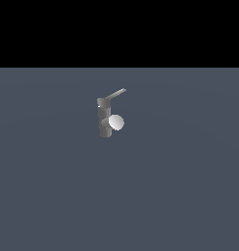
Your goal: Turn on the faucet by rotating a designated handle.
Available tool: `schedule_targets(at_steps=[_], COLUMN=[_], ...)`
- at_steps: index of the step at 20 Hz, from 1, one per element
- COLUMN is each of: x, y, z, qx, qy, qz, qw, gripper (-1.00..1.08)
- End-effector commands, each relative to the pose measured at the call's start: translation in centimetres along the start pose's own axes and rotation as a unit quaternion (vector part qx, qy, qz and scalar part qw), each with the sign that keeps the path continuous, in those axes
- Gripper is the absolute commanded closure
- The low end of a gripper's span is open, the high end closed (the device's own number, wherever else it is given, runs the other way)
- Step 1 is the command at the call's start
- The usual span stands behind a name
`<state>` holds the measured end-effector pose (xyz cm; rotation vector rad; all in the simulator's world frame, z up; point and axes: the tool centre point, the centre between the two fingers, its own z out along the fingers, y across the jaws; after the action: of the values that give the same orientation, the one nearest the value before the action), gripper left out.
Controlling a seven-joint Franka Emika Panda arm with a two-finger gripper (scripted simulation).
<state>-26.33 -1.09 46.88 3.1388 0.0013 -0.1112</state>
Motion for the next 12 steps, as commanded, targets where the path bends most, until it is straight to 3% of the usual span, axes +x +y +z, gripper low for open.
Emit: schedule_targets(at_steps=[1,12], x=[0.0,-0.1], y=[0.0,1.0], z=[0.0,-0.8], qx=[0.0,-0.011], qy=[0.0,0.003], qz=[0.0,0.014], qw=[1.0,0.9998], gripper=[1.08,1.08])
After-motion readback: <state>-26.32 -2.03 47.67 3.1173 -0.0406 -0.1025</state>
